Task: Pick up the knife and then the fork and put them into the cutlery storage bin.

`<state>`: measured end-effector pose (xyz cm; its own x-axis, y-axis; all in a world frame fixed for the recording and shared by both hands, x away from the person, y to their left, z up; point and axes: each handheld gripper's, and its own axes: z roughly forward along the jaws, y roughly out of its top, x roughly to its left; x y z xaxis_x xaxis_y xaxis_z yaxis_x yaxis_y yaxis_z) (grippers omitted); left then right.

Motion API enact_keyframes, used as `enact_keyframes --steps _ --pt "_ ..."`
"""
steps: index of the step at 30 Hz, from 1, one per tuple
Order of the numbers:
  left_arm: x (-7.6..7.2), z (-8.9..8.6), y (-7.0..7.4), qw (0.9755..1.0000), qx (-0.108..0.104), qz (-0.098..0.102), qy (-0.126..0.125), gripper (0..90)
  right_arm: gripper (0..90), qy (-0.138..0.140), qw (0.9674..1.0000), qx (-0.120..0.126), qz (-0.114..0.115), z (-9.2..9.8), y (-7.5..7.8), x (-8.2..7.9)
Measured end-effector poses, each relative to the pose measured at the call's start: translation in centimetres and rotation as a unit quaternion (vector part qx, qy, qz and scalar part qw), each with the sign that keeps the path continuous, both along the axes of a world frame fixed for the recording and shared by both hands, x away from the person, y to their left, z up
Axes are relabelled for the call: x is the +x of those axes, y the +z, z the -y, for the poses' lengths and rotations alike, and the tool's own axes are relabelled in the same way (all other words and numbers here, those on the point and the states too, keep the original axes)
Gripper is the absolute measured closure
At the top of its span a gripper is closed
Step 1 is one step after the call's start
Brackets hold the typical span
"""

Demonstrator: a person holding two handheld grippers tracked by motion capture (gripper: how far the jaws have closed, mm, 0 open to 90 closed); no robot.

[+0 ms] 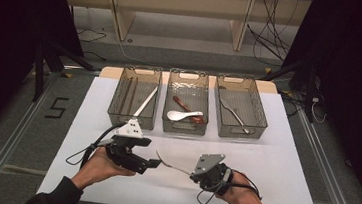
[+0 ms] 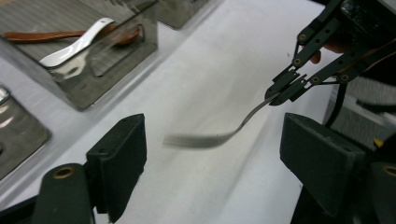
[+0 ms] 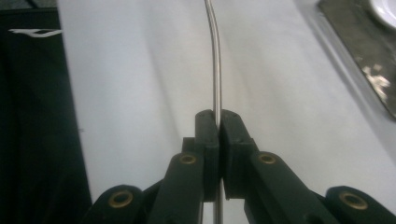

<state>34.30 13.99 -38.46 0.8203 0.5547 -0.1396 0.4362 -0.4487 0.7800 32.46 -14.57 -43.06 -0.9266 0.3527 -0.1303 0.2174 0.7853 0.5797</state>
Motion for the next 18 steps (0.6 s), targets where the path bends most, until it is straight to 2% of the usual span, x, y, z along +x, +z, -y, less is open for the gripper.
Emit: enact_keyframes --steps 7,10,18 --pt "0.1 -0.9 -0.2 0.9990 -0.016 0.010 0.040 17.2 87.5 -0.043 0.9989 0.020 -0.001 1.9 0.4 1.2" --pt "0.1 -1.4 -0.4 0.9983 -0.024 0.012 0.051 16.5 87.5 -0.059 0.9979 0.026 -0.001 2.6 0.6 1.5" --pt "0.4 -2.5 -1.1 0.9969 -0.023 0.026 0.070 16.0 87.5 -0.091 0.9943 0.055 -0.003 4.0 1.3 2.3"
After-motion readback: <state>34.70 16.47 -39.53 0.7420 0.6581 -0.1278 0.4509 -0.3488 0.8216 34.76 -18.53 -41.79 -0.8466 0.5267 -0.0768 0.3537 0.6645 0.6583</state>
